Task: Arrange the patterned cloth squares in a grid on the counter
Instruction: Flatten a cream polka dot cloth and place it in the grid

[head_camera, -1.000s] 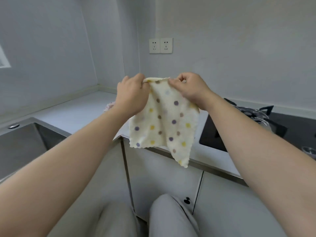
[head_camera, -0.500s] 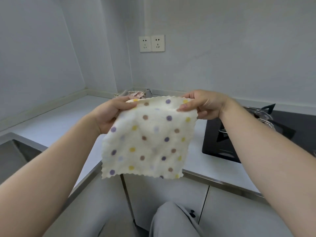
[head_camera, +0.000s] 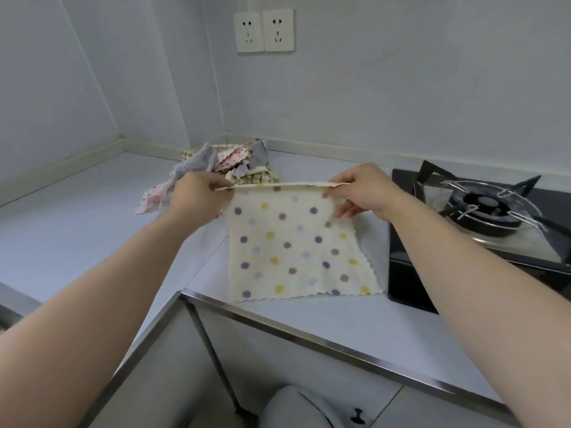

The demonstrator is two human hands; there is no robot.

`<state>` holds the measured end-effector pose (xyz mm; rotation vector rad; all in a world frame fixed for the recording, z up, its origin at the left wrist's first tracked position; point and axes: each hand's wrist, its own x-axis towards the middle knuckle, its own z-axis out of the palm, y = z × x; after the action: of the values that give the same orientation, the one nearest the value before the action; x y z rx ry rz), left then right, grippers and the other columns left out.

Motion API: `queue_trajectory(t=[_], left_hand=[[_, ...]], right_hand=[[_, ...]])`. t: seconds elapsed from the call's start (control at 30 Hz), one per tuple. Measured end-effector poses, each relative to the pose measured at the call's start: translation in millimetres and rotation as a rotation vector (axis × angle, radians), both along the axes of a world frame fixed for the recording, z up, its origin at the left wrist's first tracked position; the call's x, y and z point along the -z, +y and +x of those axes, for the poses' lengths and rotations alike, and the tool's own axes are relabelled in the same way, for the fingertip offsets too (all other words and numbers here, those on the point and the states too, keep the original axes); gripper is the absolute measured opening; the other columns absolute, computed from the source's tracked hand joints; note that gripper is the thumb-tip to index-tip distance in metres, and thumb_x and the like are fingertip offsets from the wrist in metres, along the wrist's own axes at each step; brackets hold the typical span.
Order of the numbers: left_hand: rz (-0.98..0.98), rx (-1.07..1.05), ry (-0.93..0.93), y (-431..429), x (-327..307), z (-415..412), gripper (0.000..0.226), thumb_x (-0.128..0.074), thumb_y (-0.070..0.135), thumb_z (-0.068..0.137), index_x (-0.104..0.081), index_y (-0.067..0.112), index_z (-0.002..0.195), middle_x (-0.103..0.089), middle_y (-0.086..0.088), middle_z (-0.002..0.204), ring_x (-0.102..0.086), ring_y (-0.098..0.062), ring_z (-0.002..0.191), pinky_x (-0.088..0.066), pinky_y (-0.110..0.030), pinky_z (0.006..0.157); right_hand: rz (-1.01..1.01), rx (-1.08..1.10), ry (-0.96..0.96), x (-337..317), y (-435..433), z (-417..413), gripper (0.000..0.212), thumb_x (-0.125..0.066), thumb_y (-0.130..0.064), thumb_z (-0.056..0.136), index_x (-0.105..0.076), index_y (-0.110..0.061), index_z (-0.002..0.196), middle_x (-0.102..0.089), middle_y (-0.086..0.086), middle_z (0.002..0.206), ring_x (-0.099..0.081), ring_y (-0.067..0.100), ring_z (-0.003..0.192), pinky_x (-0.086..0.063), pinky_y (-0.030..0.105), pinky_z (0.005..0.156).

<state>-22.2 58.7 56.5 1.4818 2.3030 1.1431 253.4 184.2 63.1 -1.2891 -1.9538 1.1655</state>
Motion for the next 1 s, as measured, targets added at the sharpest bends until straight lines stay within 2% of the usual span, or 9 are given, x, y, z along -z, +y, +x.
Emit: queue_trajectory(t=[0.1,0.17,0.23,0.33,0.43,0.63,0.77,0.9,1.0], left_hand=[[0.073,0.037,-0.209,7,4,6,0.013,-0.066,0.012,0.095,-0.073,0.015,0.105,-0.076,-0.002,0.073,-0.074,-0.015,0.062,-0.061,-0.028,0.064],[0.122,0.067,-0.253,1,8,11,0.012,-0.067,0.009,0.094,-0.071,0.020,0.097,-0.077,0.002,0.079,-0.074,-0.010,0.070,-0.058,-0.022,0.064],[0.149,0.068,-0.177,-12,14,16,0.014,-0.072,0.011,0.091,-0.071,0.025,0.091,-0.072,0.015,0.081,-0.065,0.007,0.066,-0.046,-0.008,0.058],[0.106,0.073,-0.038,-38,27,27,0.010,-0.075,0.017,0.088,-0.074,0.026,0.093,-0.059,0.027,0.060,-0.050,0.008,0.055,-0.036,-0.005,0.053],[0.123,0.148,-0.054,-57,44,41,0.015,-0.077,0.012,0.086,-0.074,0.025,0.092,-0.066,0.031,0.080,-0.052,0.015,0.063,-0.036,0.000,0.064],[0.169,0.313,0.211,-66,74,53,0.018,-0.082,0.013,0.080,-0.073,0.024,0.091,-0.071,0.014,0.106,-0.063,-0.001,0.094,-0.048,-0.012,0.080],[0.178,0.401,0.294,-68,81,52,0.019,-0.081,0.012,0.080,-0.069,0.021,0.091,-0.069,0.009,0.099,-0.066,-0.015,0.088,-0.051,-0.025,0.074],[0.112,0.453,0.389,-71,83,52,0.017,-0.072,0.039,0.086,-0.064,0.026,0.093,-0.063,0.013,0.102,-0.066,-0.014,0.093,-0.056,-0.037,0.073],[0.062,0.445,0.378,-71,81,44,0.028,-0.065,0.058,0.084,-0.063,0.032,0.094,-0.061,0.017,0.103,-0.066,-0.011,0.097,-0.057,-0.039,0.076]], right_hand=[[0.000,0.050,0.166,7,2,3,0.017,-0.067,0.001,0.093,-0.073,-0.015,0.092,-0.078,0.010,0.095,-0.077,0.024,0.082,-0.063,0.040,0.083],[0.038,0.014,0.141,13,0,9,0.014,-0.073,-0.004,0.090,-0.076,-0.017,0.094,-0.078,0.004,0.096,-0.076,0.018,0.090,-0.061,0.036,0.089],[0.165,-0.001,0.022,22,-8,19,0.014,-0.075,-0.011,0.088,-0.078,-0.025,0.093,-0.076,-0.007,0.095,-0.072,0.012,0.093,-0.058,0.029,0.088],[0.342,-0.051,-0.183,35,-27,37,0.017,-0.071,-0.016,0.089,-0.077,-0.032,0.093,-0.074,-0.018,0.097,-0.067,0.003,0.093,-0.052,0.023,0.081],[0.372,-0.106,-0.222,54,-42,51,0.032,-0.066,-0.005,0.085,-0.076,-0.035,0.091,-0.072,-0.018,0.106,-0.065,0.003,0.103,-0.050,0.021,0.096],[0.509,-0.026,-0.163,67,-41,60,0.037,-0.057,0.004,0.082,-0.081,-0.023,0.089,-0.072,-0.014,0.106,-0.062,-0.004,0.104,-0.036,0.003,0.101],[0.642,-0.081,-0.296,77,-35,62,0.035,-0.059,0.008,0.080,-0.083,-0.016,0.088,-0.075,-0.005,0.106,-0.067,0.007,0.100,-0.033,-0.002,0.097],[0.663,-0.116,-0.319,80,-34,64,0.033,-0.062,0.006,0.078,-0.083,-0.017,0.089,-0.076,-0.005,0.105,-0.068,0.008,0.100,-0.033,-0.003,0.097],[0.639,-0.206,-0.374,78,-36,67,0.024,-0.073,-0.009,0.082,-0.081,-0.021,0.101,-0.073,-0.010,0.111,-0.065,0.005,0.107,-0.032,-0.001,0.097]])
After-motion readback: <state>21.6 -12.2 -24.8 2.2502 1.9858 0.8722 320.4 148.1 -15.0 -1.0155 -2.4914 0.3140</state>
